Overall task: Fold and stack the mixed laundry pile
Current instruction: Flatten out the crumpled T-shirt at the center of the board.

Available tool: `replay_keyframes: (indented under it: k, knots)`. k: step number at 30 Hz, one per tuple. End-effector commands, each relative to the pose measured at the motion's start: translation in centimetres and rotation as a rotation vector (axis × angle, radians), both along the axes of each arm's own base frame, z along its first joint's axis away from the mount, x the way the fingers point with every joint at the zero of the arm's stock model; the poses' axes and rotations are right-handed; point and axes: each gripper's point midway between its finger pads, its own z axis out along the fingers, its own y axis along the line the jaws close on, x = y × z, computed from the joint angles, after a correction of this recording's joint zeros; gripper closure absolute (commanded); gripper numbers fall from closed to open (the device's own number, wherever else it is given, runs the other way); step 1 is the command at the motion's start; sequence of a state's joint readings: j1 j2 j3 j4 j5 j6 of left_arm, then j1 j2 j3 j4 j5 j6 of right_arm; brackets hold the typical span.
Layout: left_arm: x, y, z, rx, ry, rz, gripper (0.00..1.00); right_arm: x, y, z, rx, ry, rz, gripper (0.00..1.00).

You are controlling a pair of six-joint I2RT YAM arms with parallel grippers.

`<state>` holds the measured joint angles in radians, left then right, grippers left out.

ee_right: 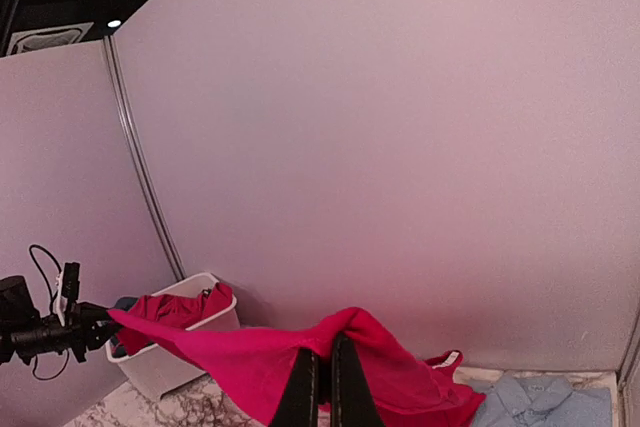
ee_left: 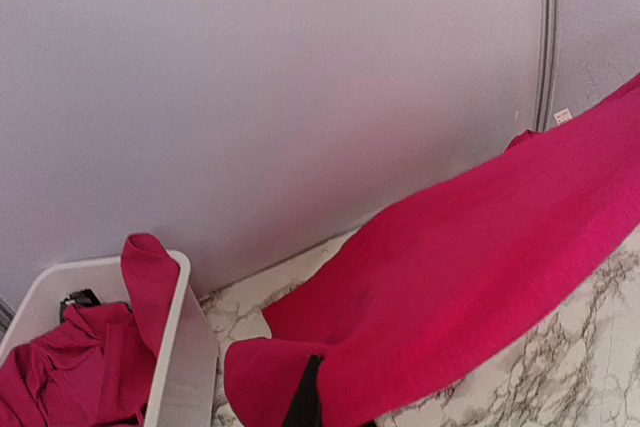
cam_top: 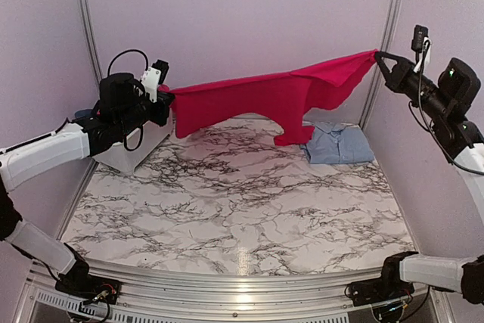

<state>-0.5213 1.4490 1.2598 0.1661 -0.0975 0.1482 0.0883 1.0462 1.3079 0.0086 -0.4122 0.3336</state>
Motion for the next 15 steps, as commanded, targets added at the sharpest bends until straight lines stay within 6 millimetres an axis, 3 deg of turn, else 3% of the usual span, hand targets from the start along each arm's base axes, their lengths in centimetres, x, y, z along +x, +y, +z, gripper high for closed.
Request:
replay_keyframes:
  k: [1, 5, 8, 11, 12, 15]
  knots:
    - [-6.1, -2.0, -7.4, 0.056, 0.044, -0.159, 1.0, -3.8, 0.2, -7.5, 0.033, 0.135, 0.027, 1.0]
    - [-10.6, -4.2, -14.5, 0.181, 0.167, -0.202, 1.0, -6.9, -0.4, -15.0, 0.081, 0.315, 0.012, 1.0]
    - [-14.4, -4.5, -19.8, 0.135, 0.333, -0.27, 0.87, -9.2, 0.1, -20.3, 0.114, 0.447, 0.056, 1.0]
    - [-18.1, -3.2, -22.6, 0.098, 0.444, -0.293, 0.76, -11.9, 0.8, -22.6, 0.152, 0.505, 0.121, 0.99]
    - [-19.2, -3.0, -22.5, 0.074, 0.445, -0.308, 0.67, -12.8, 0.8, -22.7, 0.159, 0.508, 0.129, 0.92]
    - [-21.0, -2.4, -20.4, -0.01, 0.404, -0.316, 0.53, -15.1, 0.8, -22.3, 0.161, 0.516, 0.148, 0.5]
